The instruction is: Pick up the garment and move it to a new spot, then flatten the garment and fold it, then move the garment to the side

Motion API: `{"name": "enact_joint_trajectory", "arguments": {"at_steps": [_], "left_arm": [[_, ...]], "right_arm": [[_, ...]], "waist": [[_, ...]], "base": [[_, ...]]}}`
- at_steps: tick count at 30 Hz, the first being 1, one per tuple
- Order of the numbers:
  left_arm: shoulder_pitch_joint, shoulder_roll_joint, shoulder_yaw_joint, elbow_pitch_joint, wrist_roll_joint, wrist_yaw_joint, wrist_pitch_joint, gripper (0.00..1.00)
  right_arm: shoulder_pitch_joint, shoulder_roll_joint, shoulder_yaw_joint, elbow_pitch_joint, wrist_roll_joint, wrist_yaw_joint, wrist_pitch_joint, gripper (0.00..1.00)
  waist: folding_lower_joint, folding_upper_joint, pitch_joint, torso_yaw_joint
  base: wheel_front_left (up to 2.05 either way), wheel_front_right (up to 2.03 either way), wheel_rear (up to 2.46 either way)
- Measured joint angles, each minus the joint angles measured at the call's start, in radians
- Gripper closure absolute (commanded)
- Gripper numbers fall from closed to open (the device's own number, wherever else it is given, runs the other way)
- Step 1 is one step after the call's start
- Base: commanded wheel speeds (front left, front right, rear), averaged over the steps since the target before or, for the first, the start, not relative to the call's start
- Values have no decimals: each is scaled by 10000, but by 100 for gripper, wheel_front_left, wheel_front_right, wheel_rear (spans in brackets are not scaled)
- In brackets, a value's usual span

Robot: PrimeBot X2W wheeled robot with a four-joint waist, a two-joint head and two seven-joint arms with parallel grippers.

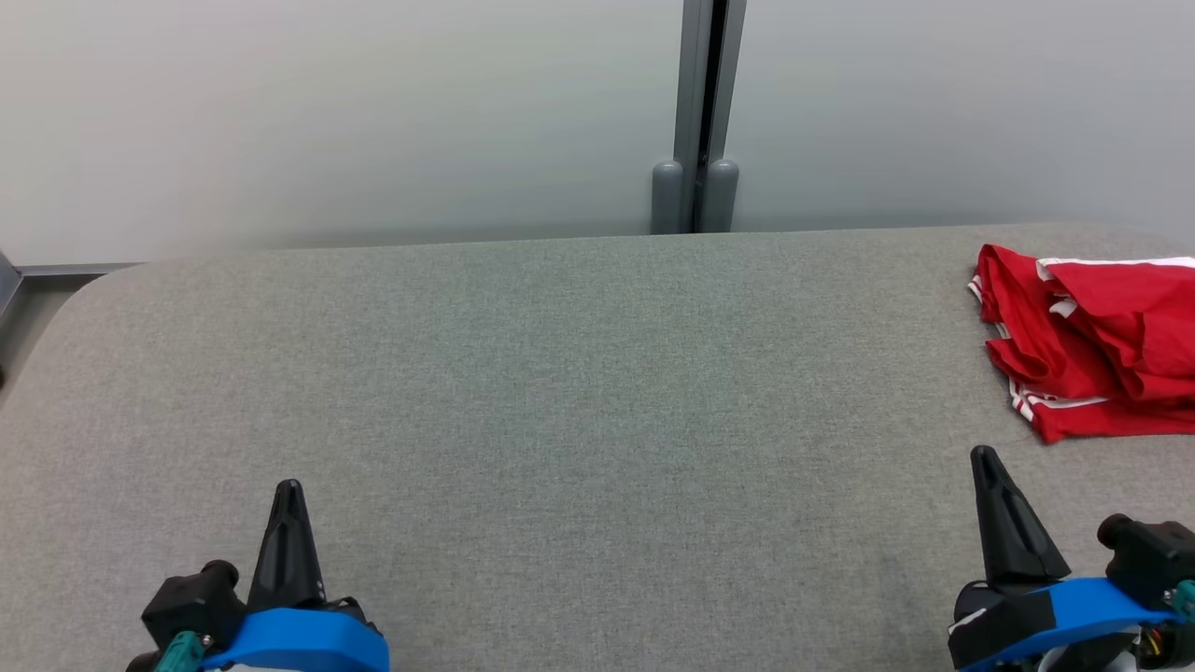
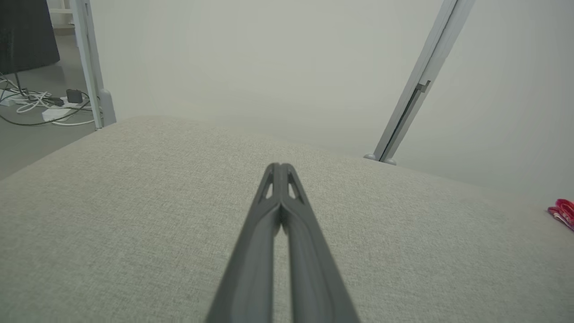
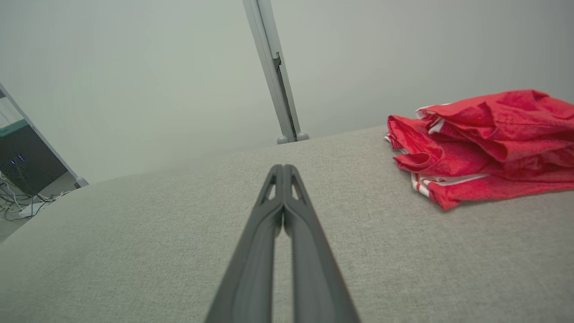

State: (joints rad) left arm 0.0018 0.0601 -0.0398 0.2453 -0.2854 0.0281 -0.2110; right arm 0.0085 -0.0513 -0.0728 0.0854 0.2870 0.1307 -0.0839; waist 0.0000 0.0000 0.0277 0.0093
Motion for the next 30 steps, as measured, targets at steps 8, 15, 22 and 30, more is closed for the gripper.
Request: {"name": "enact_joint_trajectory", "arguments": {"at_steps": [8,15,22,30], "left_arm": [[-37,-8,176,-6,-1471,-161,336,100],[-87,-15,282,-12,-2648,-288,614,100],[-221,-23,382,-15,-3741,-426,871,100],[-277,-31,562,-15,-4884,-556,1154,100]], "right_arm": [[-20,2,-29,178,1457,0,211,100],[-54,4,-63,297,2638,-2,384,100],[-177,6,-98,426,3728,-2,529,100],[-258,8,-132,571,4859,-2,706,100]], "waist": [[0,0,-16,-7],[0,1,-30,-13],[0,0,-45,-18],[0,0,-61,-24]], "base": [[0,0,0],[0,0,0],[0,0,0],[0,0,0]]}}
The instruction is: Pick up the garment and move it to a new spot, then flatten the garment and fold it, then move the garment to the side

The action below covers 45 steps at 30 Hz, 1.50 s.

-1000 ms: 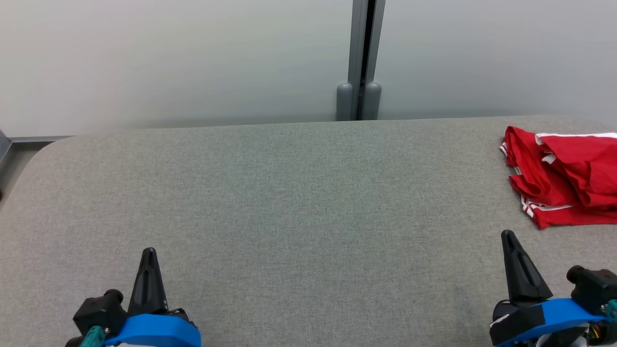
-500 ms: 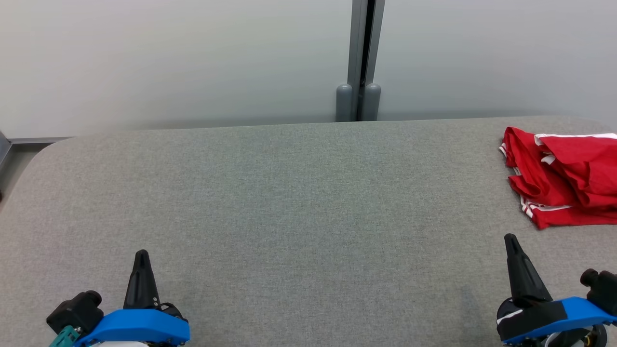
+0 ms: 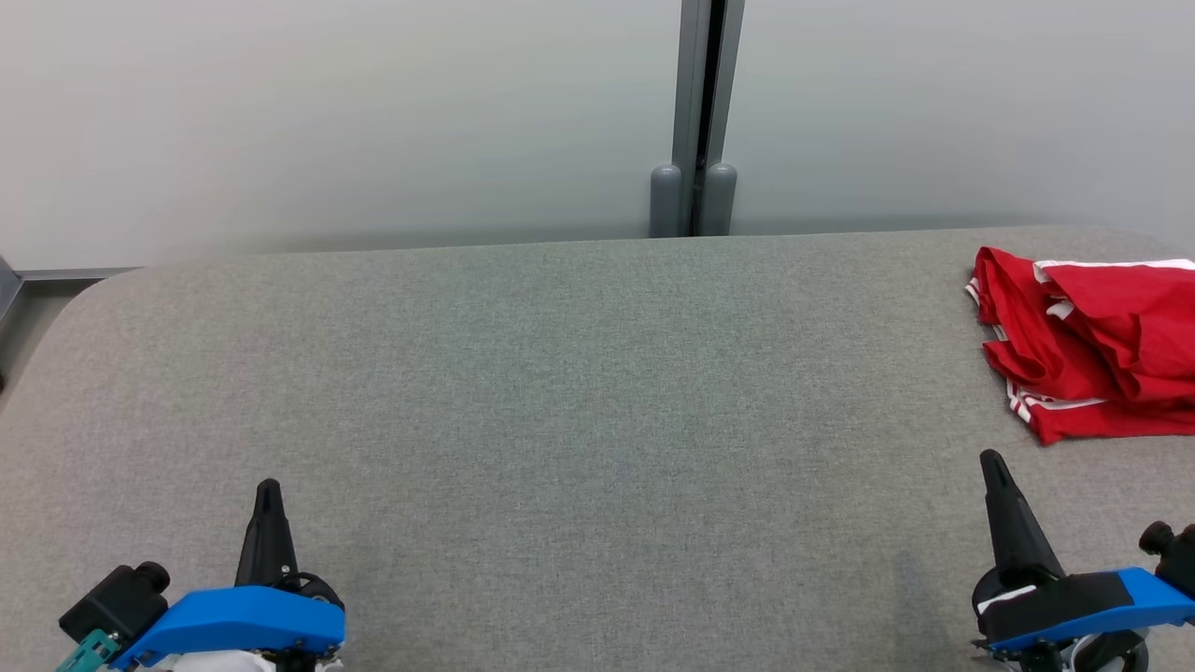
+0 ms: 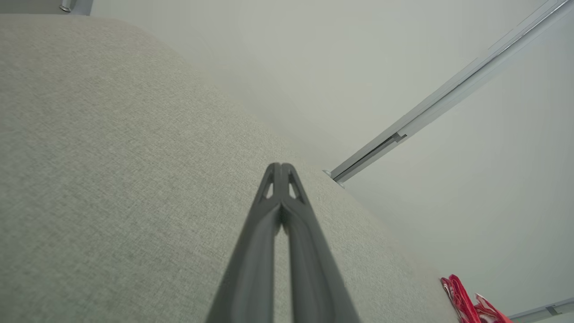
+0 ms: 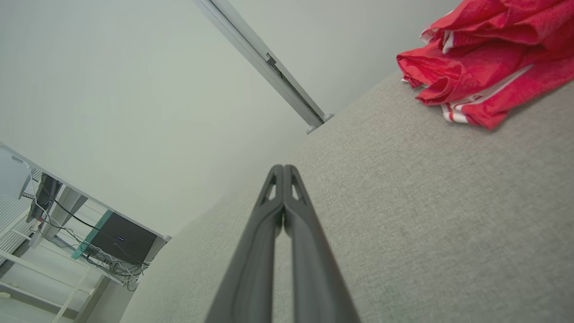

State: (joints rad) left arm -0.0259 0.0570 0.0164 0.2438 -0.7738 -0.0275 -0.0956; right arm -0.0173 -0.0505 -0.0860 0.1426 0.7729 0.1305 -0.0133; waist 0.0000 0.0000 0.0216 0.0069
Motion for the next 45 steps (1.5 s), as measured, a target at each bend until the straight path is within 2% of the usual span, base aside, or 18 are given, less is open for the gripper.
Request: {"name": "enact_joint_trajectory", "arguments": {"at_steps": [20,45], "left_arm": [[-227,-12,295,4,-2472,-293,610,100],[-448,-35,600,10,-5060,-612,1264,100]], "right_arm": [[-249,2,-84,309,2468,0,387,100],[-539,4,-169,625,5072,0,755,100]], "waist": [[0,0,-41,-15],[0,0,-94,-35]], "base": [[0,0,0],[0,0,0]]}}
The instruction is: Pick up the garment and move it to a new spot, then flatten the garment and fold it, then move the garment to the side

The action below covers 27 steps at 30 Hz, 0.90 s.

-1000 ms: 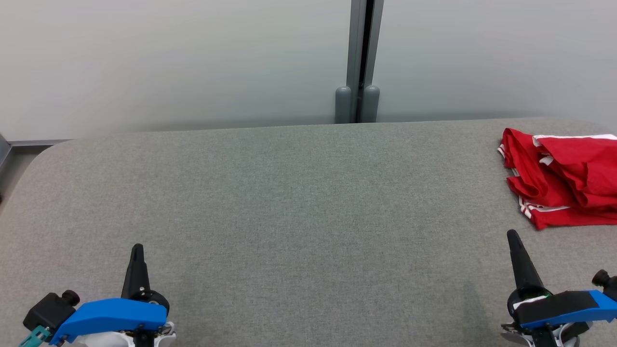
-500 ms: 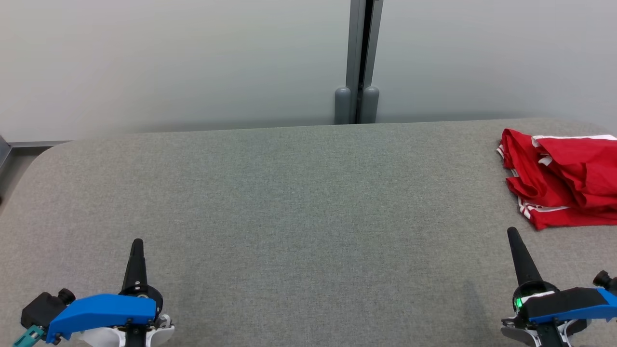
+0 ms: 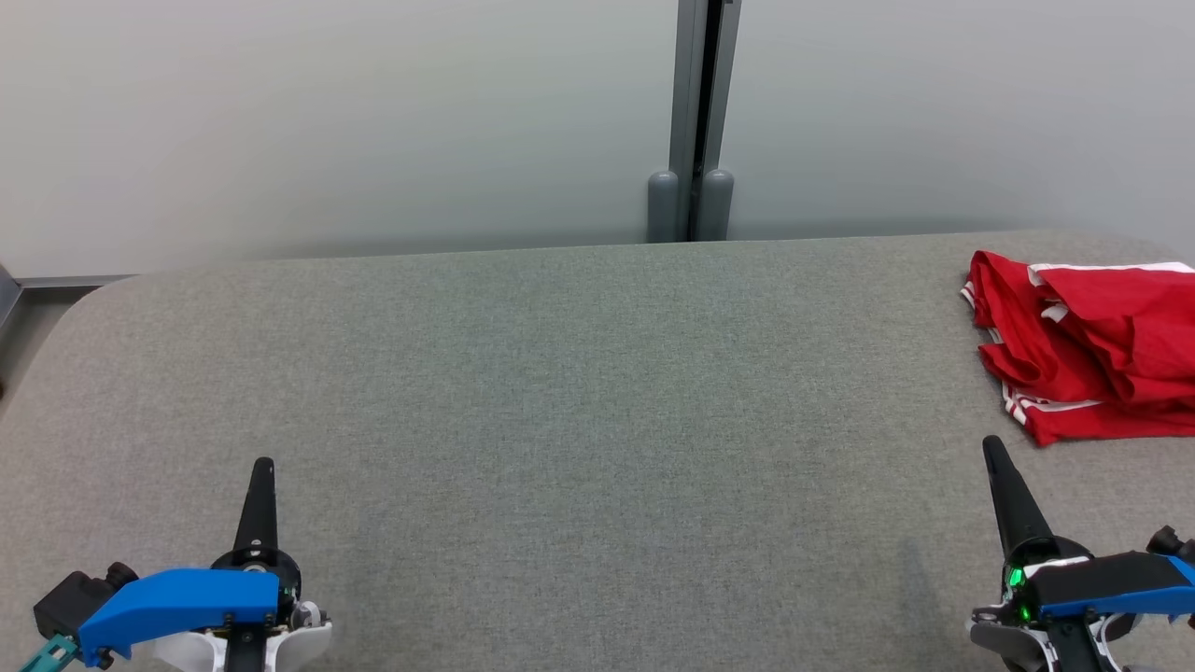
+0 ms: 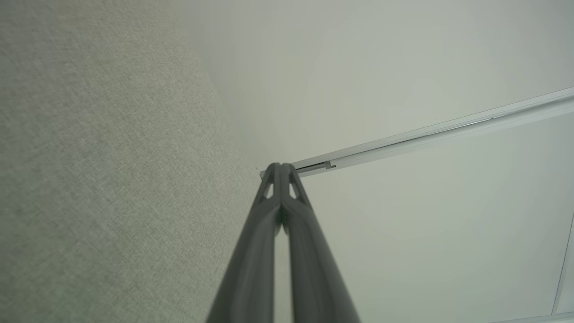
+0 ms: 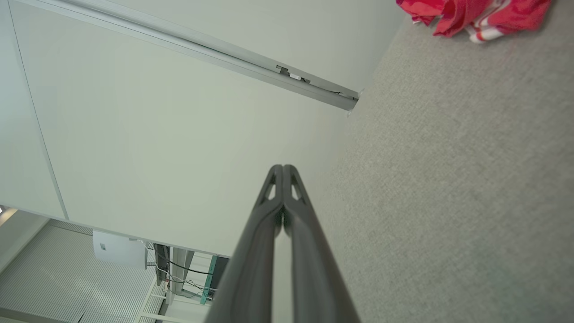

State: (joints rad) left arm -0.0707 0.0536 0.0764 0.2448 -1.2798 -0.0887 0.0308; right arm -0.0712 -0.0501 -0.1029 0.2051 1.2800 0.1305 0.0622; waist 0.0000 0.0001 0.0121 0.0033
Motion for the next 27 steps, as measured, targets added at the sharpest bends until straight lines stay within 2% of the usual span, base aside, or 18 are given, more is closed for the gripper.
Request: {"name": "enact_joint_trajectory", "arguments": {"at_steps": [27], "left_arm": [[-195,-15,215,6,-2084,-259,531,100]], "right_arm": [[-216,0,-58,257,2069,0,334,100]], "waist": [[0,0,-53,-20]], "base": [[0,0,0]]}}
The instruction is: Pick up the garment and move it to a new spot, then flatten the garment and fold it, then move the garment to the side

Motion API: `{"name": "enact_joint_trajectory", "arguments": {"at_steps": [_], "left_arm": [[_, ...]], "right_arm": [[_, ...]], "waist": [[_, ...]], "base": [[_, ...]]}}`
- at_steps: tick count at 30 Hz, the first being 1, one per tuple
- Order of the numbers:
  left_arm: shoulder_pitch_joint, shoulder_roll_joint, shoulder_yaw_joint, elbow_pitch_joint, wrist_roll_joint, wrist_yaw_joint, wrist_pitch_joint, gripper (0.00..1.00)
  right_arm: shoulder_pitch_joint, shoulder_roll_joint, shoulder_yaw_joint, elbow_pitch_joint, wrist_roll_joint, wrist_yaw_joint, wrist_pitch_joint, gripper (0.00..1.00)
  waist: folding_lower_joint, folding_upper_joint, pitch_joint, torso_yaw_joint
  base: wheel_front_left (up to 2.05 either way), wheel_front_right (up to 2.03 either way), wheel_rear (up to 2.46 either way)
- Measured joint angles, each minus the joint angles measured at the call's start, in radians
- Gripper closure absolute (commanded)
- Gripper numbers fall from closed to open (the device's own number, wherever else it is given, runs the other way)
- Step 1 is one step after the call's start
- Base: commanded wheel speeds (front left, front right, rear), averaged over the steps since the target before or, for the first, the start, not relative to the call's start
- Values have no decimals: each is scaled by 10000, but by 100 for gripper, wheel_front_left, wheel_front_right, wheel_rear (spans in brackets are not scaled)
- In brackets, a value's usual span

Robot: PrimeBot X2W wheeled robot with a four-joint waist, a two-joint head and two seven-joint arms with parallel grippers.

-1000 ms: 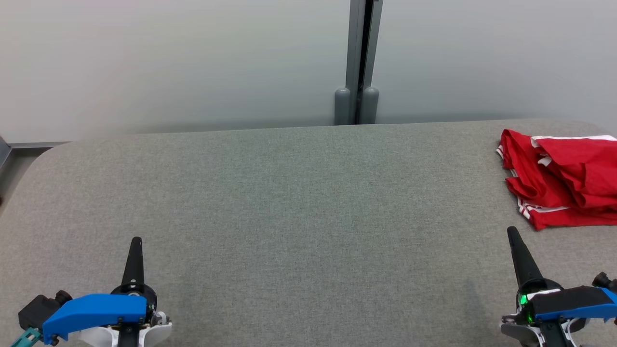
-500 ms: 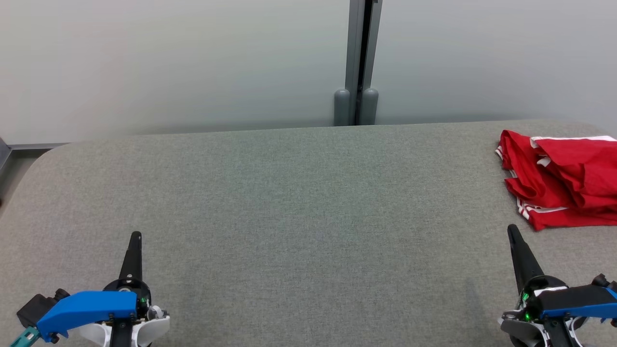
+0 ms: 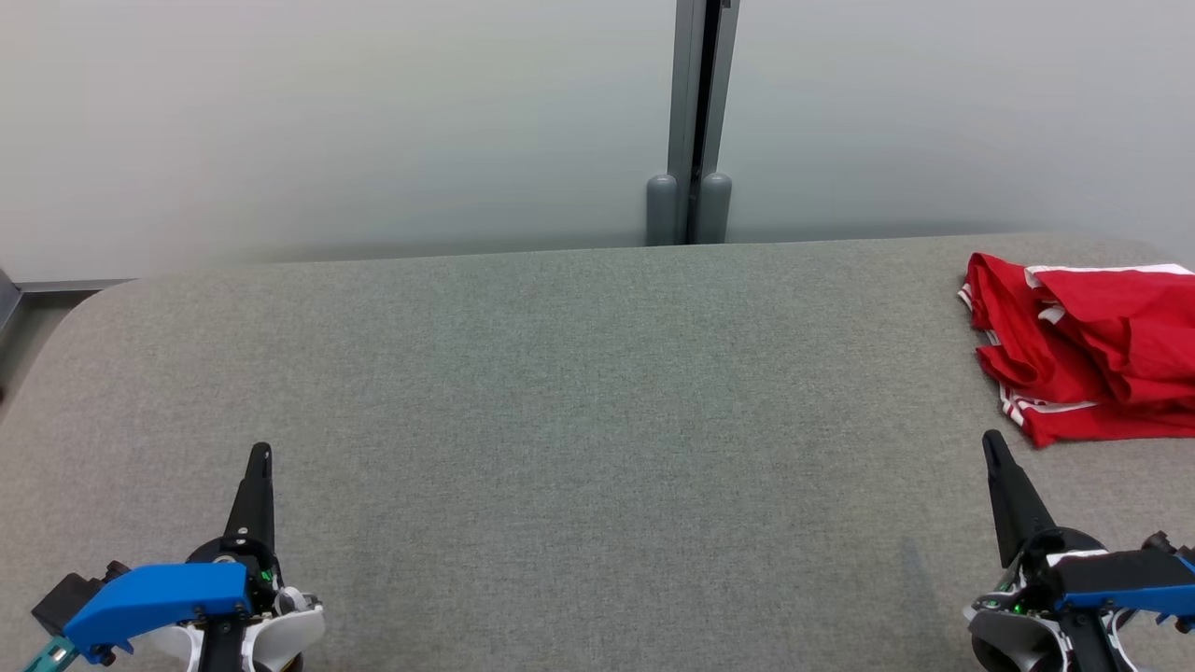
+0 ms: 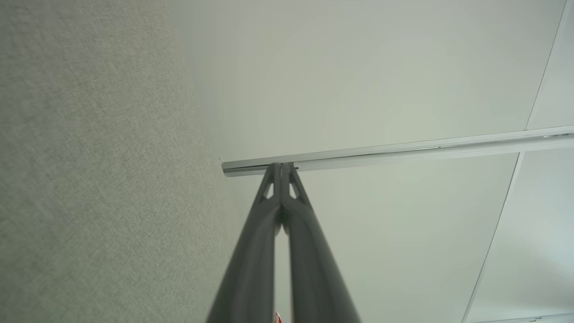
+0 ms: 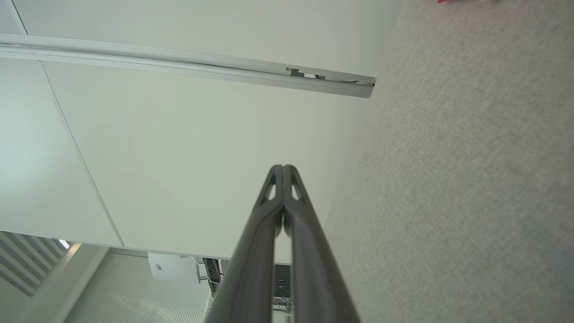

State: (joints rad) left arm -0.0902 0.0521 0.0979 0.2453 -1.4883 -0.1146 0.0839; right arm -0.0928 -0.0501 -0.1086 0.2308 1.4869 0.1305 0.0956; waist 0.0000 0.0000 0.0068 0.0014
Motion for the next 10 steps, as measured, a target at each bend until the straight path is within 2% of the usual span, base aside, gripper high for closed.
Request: {"name": "enact_joint_trajectory", "arguments": {"at_steps": [10], "left_arm": [[-97,-4,113,2,-704,-67,174,100]], "right_arm": [[-63,0,-25,82,694,0,98,100]], "waist": [[0,0,-21,-8]], "base": [[0,0,0]]}}
